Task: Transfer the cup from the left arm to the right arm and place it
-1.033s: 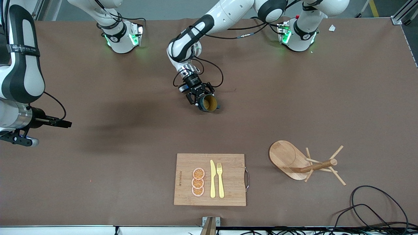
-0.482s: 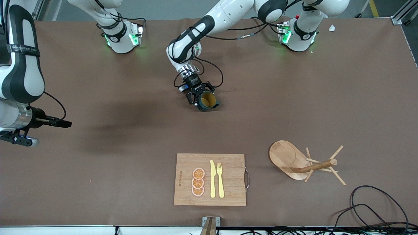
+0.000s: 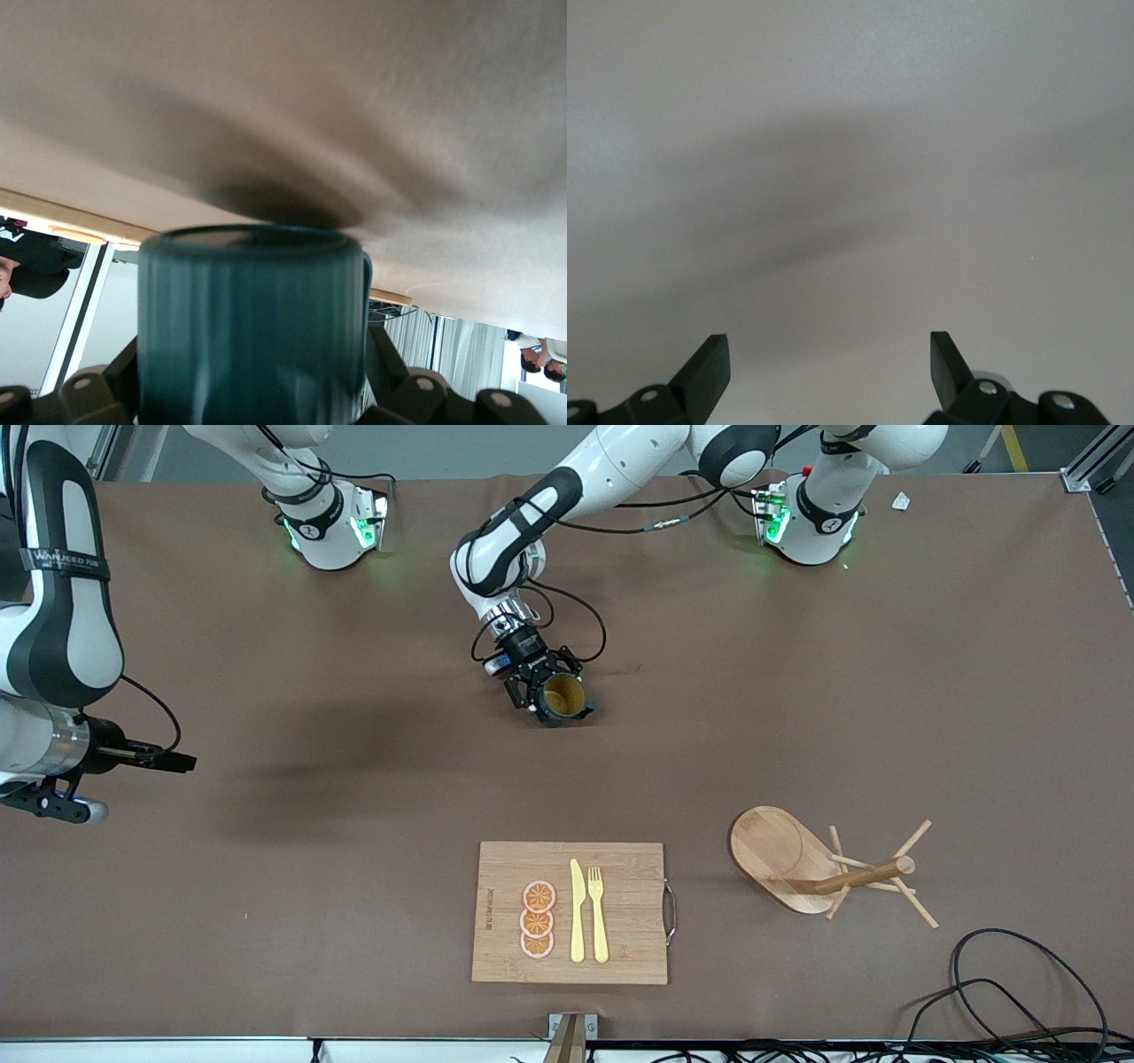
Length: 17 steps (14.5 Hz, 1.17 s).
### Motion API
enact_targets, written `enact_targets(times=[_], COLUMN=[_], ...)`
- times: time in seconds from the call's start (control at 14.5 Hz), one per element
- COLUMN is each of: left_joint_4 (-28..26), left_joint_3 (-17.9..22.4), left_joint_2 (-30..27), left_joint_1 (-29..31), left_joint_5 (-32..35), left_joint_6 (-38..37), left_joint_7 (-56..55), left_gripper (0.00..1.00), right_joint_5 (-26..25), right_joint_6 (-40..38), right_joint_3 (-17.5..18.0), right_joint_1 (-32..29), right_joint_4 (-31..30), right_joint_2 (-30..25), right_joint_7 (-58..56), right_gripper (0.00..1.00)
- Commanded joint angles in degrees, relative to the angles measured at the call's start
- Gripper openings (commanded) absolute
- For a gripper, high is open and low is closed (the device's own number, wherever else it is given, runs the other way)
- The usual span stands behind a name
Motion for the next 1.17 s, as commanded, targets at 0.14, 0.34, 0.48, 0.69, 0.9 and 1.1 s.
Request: enact_targets(times=[0.14, 0.34, 0.48, 0.69, 0.9, 1.1], left_joint_4=[0.5, 0.5, 0.4, 0.0, -0.1, -0.1], left_joint_3=[-0.8, -0.9, -0.8, -1.1, -1.1, -0.8], left_joint_2=[-1.9, -2.8, -4.2, -5.7, -7.8, -10.9], left_joint_1=[-0.3, -0.3, -0.3, -0.4, -0.4, 0.6], left_joint_5=[-1.0, -1.8, -2.0, -3.0, -3.6, -5.5], left_joint_6=[-2.7, -3.2, -3.5, -4.8, -5.2, -5.2], left_joint_7=[0.6, 0.8, 1.5, 1.6, 2.2, 3.3], left_gripper=[1.00, 1.00, 1.00, 1.00, 1.00, 1.00], right_joint_5=[0.7, 0.7, 0.7, 0.7, 1.0, 1.5], right_joint_6=[0.6, 0.6, 0.7, 0.8, 0.8, 0.6], right_joint_3=[0.0, 0.1, 0.0, 0.1, 0.1, 0.1], right_joint_1=[-0.1, -0.1, -0.1, -0.1, 0.1, 0.3], right_joint_4=[-0.5, -0.5, -0.5, -0.5, -0.5, -0.5], right_joint_2=[-0.2, -0.2, -0.2, -0.2, -0.2, -0.2], right_joint_7=[0.7, 0.7, 0.7, 0.7, 1.2, 3.4], right_gripper=[1.00, 1.00, 1.00, 1.00, 1.00, 1.00])
